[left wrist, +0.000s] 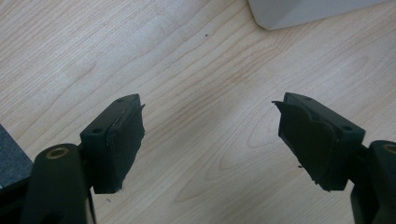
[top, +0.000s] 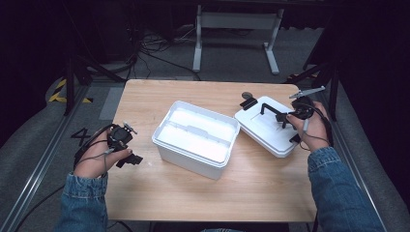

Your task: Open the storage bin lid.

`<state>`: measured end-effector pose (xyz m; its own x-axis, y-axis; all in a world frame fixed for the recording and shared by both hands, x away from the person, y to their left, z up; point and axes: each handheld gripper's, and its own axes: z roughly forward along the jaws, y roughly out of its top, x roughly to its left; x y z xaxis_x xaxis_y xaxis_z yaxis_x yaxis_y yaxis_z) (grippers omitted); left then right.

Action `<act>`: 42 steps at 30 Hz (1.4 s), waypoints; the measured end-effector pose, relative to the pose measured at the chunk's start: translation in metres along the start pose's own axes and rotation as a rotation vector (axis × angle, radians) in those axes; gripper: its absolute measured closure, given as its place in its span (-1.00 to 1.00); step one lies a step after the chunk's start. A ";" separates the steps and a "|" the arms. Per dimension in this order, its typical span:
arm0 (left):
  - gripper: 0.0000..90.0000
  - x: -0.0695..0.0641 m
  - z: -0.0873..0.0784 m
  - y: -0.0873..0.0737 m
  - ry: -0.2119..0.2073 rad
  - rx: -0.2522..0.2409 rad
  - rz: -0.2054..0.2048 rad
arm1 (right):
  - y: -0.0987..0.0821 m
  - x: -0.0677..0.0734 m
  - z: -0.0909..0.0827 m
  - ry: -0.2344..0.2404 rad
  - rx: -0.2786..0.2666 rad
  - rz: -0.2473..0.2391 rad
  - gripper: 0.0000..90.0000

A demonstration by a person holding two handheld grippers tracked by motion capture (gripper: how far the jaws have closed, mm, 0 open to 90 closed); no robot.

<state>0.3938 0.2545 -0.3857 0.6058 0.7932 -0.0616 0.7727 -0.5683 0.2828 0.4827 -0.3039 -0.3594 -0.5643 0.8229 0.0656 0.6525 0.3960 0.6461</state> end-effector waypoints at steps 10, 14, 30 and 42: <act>-0.48 0.001 0.001 0.000 0.004 -0.004 -0.004 | -0.014 -0.008 0.014 0.007 0.011 0.026 0.88; -0.49 0.001 0.000 0.001 0.015 -0.001 0.011 | -0.018 -0.010 0.018 0.010 0.015 0.035 0.88; -0.48 0.000 0.001 0.001 0.005 0.000 0.003 | -0.033 -0.017 0.029 0.030 0.021 0.071 0.88; -0.49 0.001 0.002 0.001 0.005 0.001 0.004 | -0.044 -0.022 0.036 0.045 0.040 0.104 0.87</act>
<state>0.3949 0.2543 -0.3871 0.6075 0.7923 -0.0556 0.7708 -0.5713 0.2818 0.4850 -0.3250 -0.4163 -0.5141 0.8417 0.1648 0.7276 0.3263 0.6035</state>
